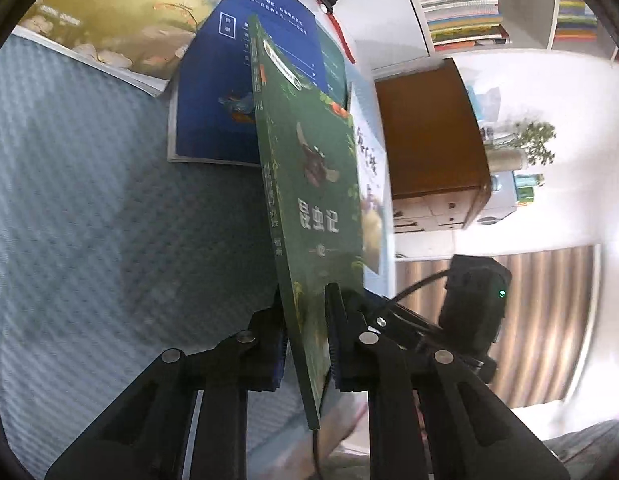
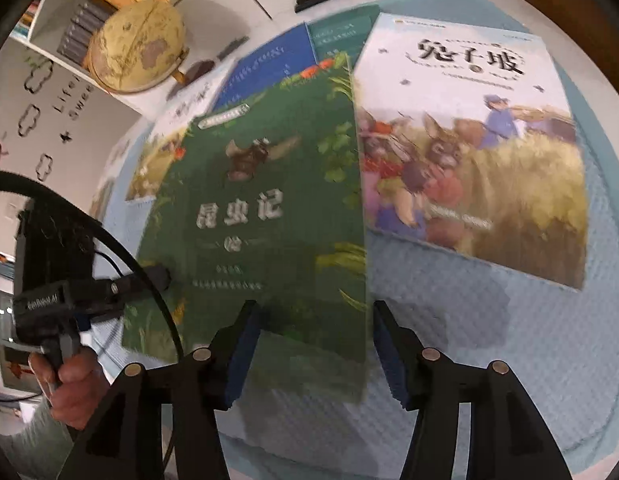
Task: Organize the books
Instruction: 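Grasp the beetle book edge with the left gripper and lift, then carry the beetle book with the left gripper toward the book stack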
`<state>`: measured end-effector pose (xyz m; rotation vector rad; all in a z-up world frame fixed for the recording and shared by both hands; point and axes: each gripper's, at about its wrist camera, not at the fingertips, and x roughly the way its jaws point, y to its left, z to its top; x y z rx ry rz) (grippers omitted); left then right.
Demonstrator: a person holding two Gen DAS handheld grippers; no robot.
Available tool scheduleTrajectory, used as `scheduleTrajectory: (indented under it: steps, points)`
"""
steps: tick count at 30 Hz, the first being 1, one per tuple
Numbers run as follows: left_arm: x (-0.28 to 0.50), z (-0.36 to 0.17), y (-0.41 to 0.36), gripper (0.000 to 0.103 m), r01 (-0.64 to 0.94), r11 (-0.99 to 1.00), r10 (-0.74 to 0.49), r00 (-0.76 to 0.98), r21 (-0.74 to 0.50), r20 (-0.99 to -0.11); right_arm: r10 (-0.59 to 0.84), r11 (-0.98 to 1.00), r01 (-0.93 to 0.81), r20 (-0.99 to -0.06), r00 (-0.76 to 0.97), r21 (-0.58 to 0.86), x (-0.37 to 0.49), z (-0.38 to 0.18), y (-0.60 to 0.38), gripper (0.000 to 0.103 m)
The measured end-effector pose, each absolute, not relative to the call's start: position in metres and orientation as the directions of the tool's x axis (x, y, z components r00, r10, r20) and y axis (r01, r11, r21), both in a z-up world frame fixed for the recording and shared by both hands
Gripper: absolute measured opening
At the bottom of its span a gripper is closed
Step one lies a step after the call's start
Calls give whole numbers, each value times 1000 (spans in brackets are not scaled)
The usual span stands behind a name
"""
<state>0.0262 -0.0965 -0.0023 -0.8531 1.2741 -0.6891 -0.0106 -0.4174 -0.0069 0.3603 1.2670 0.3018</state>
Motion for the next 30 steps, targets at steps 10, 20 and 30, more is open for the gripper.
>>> scheduleTrajectory:
  steps: [10,20,30]
  points:
    - [28,5,-98,12,-16,540,-826,178,-841,-534,528,845,-48,-815,240,533,-6,-4,-401,29]
    - [26,-2,-79,12,-99,389,-891,213,-916,-402,785,535,189,-567,249,823,0,-38,-423,38]
    - [24,-1,-72,12,-132,375,-889,231,-918,-396,812,481,198,-519,266,854,1,-33,-409,30]
